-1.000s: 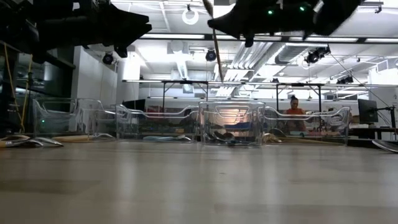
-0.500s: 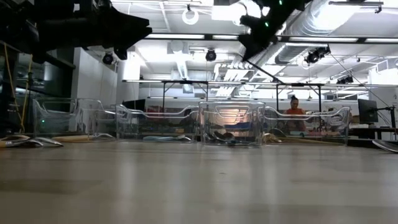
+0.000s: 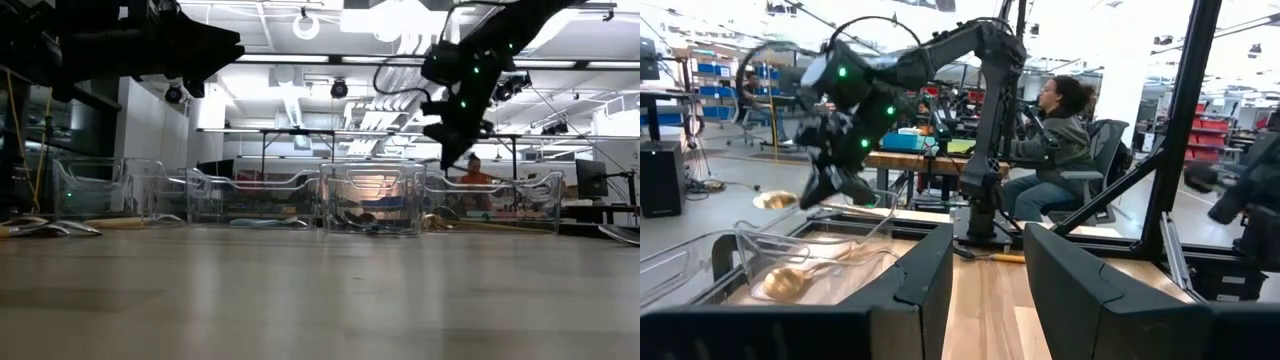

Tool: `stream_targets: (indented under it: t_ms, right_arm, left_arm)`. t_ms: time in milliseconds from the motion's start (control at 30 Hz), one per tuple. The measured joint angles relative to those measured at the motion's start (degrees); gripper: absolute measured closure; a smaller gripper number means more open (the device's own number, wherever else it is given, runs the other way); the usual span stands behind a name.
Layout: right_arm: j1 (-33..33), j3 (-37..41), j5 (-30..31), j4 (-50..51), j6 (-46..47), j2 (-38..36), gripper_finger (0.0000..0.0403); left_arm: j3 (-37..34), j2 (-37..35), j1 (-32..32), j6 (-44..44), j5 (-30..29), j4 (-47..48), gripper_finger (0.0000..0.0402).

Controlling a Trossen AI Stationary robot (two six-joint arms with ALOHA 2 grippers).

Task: Sort silverware by color (type)
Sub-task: Put the gold spoon into the right transparent bin

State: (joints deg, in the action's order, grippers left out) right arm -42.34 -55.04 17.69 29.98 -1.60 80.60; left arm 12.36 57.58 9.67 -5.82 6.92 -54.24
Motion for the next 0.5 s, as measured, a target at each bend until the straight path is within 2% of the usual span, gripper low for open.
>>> stream_targets:
  t_ms: [233, 500]
  right_arm:
    - [-5.1, 4.7, -5.2, 0.7, 1.6, 0.0, 0.0402]
    - [-6.5, 5.4, -9.0, 0.6, -5.5, 0.0, 0.0402]
  left_arm:
    - [0.0, 0.0, 0.0, 0.0, 0.0, 0.0, 0.0284]
    - [0.0, 0.0, 0.0, 0.0, 0.0, 0.0, 0.0284]
